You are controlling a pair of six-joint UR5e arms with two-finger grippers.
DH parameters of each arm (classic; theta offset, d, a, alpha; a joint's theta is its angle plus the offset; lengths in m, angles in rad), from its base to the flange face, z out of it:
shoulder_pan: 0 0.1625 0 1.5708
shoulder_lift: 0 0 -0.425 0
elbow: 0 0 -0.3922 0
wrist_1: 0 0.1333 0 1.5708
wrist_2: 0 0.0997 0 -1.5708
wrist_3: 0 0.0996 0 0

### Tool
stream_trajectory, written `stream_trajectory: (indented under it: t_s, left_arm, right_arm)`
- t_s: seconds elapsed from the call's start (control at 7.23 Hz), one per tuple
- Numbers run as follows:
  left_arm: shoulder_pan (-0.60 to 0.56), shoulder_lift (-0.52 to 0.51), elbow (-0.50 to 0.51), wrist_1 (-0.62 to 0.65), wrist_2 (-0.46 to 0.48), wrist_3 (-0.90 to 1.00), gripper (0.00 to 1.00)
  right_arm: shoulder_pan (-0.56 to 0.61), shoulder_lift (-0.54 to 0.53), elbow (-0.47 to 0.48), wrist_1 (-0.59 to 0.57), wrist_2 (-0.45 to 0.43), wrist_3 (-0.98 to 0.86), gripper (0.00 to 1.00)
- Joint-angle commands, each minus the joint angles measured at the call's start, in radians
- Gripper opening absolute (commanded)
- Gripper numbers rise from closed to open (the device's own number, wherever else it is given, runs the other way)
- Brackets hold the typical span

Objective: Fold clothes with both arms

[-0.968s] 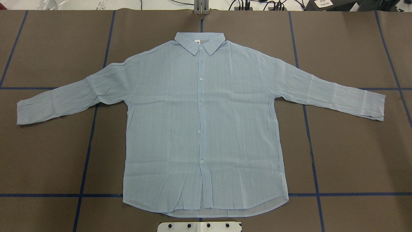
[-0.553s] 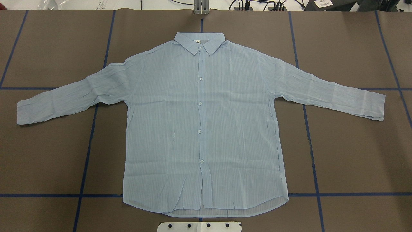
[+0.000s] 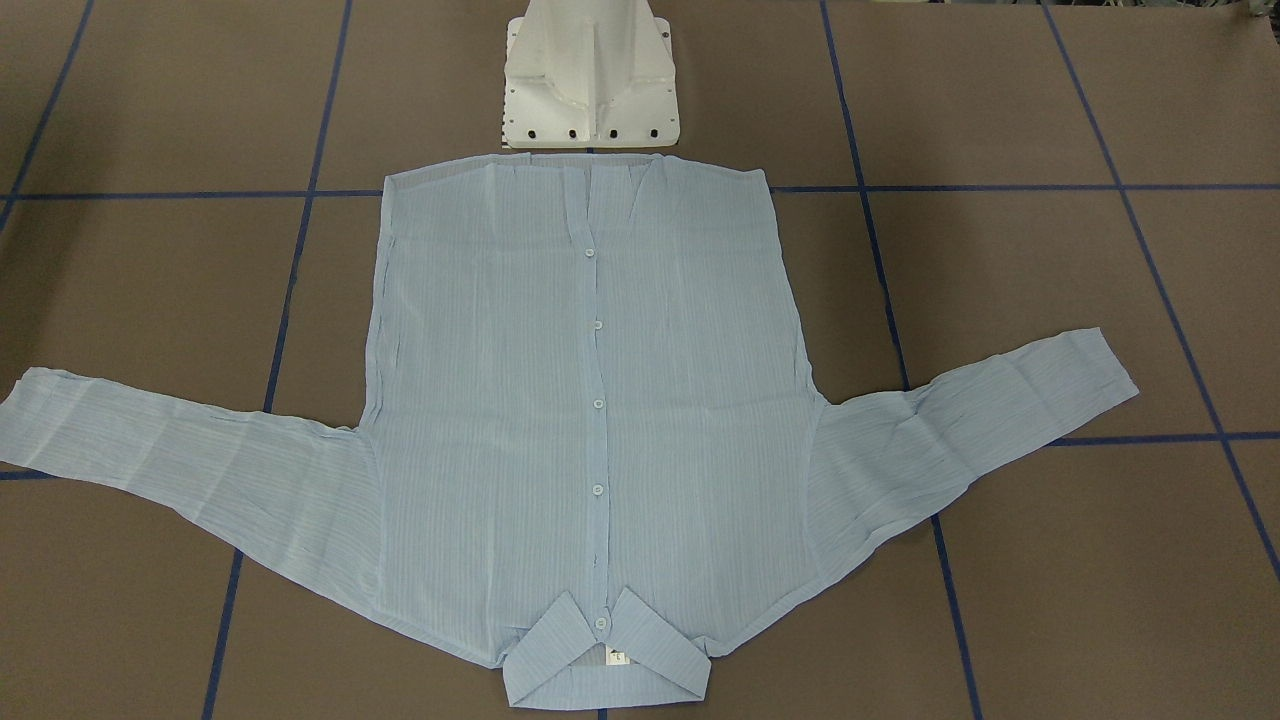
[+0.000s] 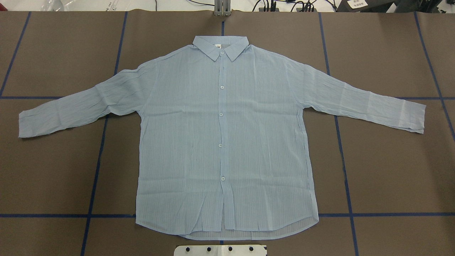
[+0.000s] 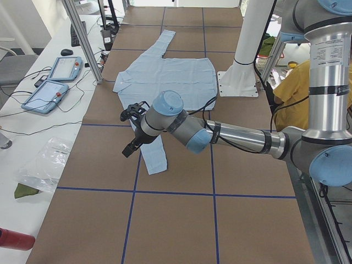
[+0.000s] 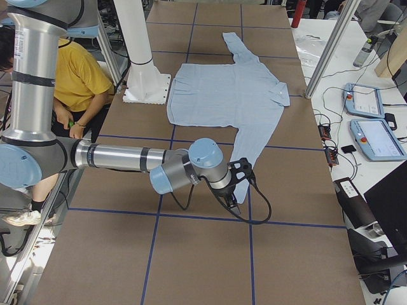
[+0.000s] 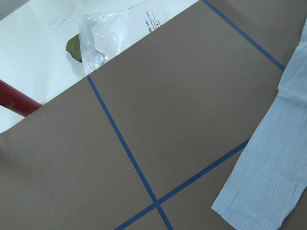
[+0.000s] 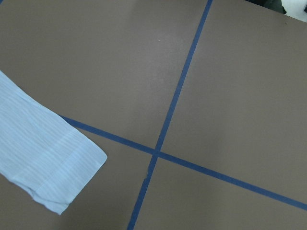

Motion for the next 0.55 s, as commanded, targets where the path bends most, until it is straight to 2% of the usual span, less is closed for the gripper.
stream_trajectory:
  t_s: [0.0, 0.14, 0.41]
  left_arm:
    - [0.000, -0.004, 0.020, -0.037, 0.000, -0.012, 1.00]
    - [0.000, -0.002, 0.019, -0.037, -0.002, -0.012, 1.00]
    - [0.000, 0.003, 0.019, -0.037, -0.002, -0.012, 1.00]
  right_arm:
    - [-0.090, 0.037, -0.129, 0.198, -0.010, 0.265, 1.00]
    - [-0.142, 0.039, -0.170, 0.313, -0.059, 0.390, 1.00]
    - [-0.199, 0.068, -0.326, 0.552, -0.085, 0.560, 0.98]
